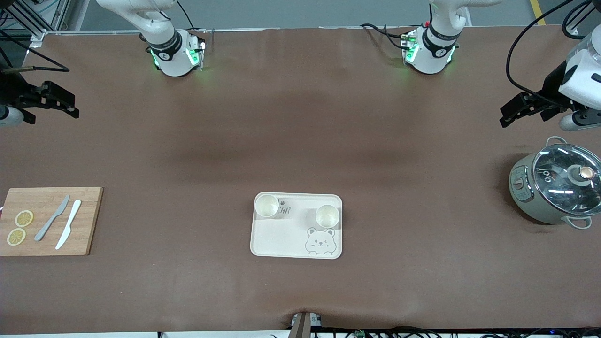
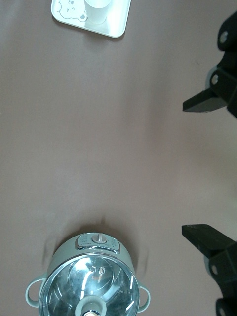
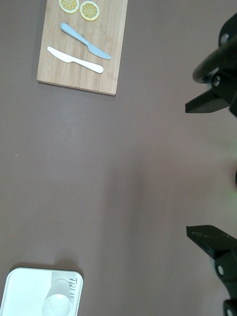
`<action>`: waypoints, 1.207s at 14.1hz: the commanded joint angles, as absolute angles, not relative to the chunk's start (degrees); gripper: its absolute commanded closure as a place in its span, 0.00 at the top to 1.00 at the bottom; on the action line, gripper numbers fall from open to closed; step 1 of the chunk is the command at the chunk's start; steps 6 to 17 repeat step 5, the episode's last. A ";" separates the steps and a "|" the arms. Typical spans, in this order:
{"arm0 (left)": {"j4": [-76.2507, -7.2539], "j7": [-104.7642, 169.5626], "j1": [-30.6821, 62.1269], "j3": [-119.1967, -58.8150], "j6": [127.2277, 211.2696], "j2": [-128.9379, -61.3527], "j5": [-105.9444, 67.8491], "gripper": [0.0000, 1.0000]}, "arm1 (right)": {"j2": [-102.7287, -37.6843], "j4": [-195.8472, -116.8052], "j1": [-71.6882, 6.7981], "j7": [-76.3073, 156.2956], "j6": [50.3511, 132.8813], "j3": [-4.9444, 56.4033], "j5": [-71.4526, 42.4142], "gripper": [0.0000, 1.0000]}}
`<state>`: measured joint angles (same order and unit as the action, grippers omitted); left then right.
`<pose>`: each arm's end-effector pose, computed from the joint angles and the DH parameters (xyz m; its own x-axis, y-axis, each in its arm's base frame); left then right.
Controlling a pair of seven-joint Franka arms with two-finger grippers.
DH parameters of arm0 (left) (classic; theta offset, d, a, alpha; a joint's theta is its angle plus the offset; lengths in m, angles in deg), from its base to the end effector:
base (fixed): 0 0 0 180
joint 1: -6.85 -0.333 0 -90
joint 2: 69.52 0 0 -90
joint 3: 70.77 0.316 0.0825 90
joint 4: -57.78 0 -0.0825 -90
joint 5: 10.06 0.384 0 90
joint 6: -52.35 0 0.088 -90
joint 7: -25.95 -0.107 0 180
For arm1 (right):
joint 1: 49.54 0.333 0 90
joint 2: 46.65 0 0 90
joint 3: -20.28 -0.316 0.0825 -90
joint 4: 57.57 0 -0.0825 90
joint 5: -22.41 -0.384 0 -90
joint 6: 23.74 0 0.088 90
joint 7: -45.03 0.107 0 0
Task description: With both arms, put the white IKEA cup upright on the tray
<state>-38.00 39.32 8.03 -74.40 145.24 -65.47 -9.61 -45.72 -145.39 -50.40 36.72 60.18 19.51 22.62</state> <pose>0.5346 -0.0454 0.6196 0.9887 0.1485 0.0224 0.1487 -0.9889 -0.0073 0.5387 -0.0012 0.6421 0.9884 0.1426 -0.0518 0.1426 -0.9898 -0.0037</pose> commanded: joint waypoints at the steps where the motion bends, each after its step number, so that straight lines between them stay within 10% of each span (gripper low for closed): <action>1: -36.17 38.52 7.81 -74.64 144.28 -66.45 -9.53 1.00 | -45.86 -144.49 -52.35 35.89 59.23 19.31 21.89 1.00; 17: -36.35 36.60 7.64 -74.64 143.76 -66.45 -9.53 1.00 | -45.86 -144.49 -53.24 36.32 58.52 19.23 21.62 1.00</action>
